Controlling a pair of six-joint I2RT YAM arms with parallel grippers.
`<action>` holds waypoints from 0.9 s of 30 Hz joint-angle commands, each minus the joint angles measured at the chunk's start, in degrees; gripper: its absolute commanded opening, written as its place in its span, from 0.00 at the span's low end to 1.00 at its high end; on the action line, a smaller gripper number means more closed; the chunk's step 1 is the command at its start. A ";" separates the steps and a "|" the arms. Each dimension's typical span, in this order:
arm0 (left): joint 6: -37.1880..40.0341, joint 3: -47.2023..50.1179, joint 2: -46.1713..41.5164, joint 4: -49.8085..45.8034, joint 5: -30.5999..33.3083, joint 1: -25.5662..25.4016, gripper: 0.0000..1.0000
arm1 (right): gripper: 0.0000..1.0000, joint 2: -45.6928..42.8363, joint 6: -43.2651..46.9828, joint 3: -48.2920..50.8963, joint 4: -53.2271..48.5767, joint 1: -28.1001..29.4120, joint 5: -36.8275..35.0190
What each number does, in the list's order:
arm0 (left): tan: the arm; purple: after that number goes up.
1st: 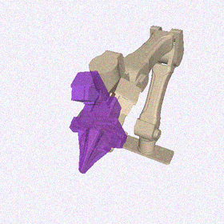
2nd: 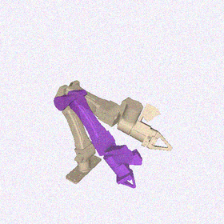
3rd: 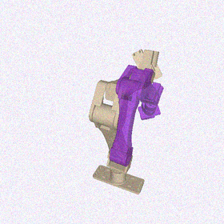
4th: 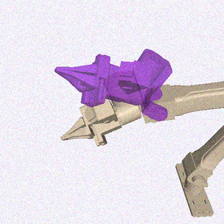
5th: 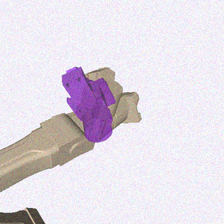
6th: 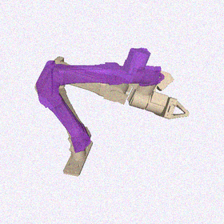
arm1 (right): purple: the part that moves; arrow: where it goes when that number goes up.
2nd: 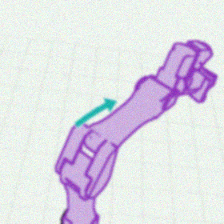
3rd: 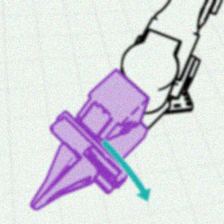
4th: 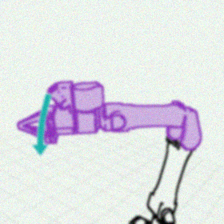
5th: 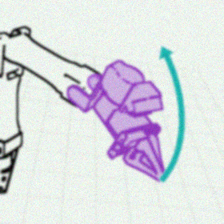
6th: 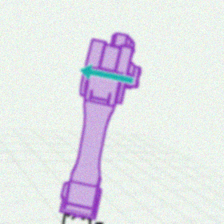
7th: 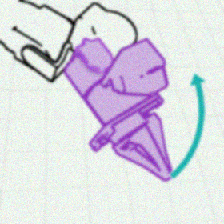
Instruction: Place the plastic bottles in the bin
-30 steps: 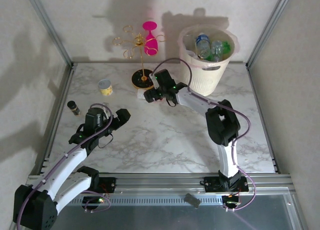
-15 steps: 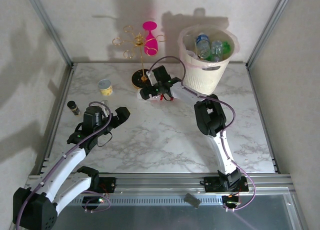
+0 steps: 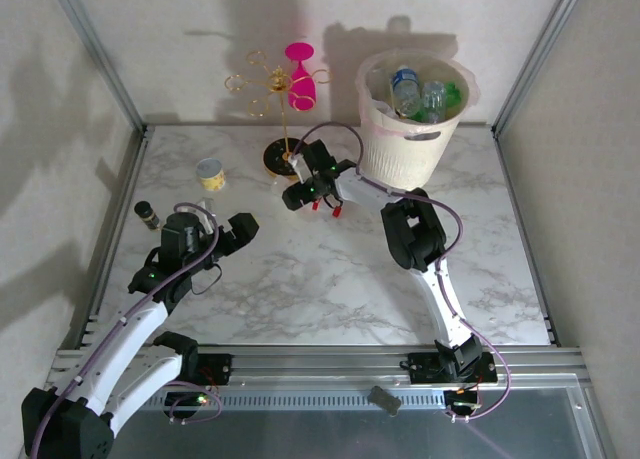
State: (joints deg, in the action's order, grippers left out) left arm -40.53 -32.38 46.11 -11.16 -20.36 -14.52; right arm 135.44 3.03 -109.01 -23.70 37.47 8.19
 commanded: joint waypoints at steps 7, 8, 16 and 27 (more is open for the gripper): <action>1.12 -2.25 -1.77 -2.14 -0.57 0.48 1.00 | 0.76 -2.75 2.29 4.56 -0.38 2.07 -2.89; 1.12 -2.25 -1.88 -2.21 -0.49 0.51 1.00 | 0.74 -2.89 2.46 4.90 -0.46 2.01 -3.33; 1.16 -2.33 -2.16 -2.45 -0.44 0.46 1.00 | 0.56 -4.35 2.87 6.50 -0.69 4.46 -5.38; 1.16 -2.05 -2.95 -2.64 -0.73 0.49 1.00 | 0.45 -10.75 -0.35 15.50 3.59 4.49 -6.82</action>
State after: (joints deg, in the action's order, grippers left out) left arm -40.47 -32.58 44.05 -13.19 -20.36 -14.50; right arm 127.98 4.60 -95.50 -21.82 41.93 2.50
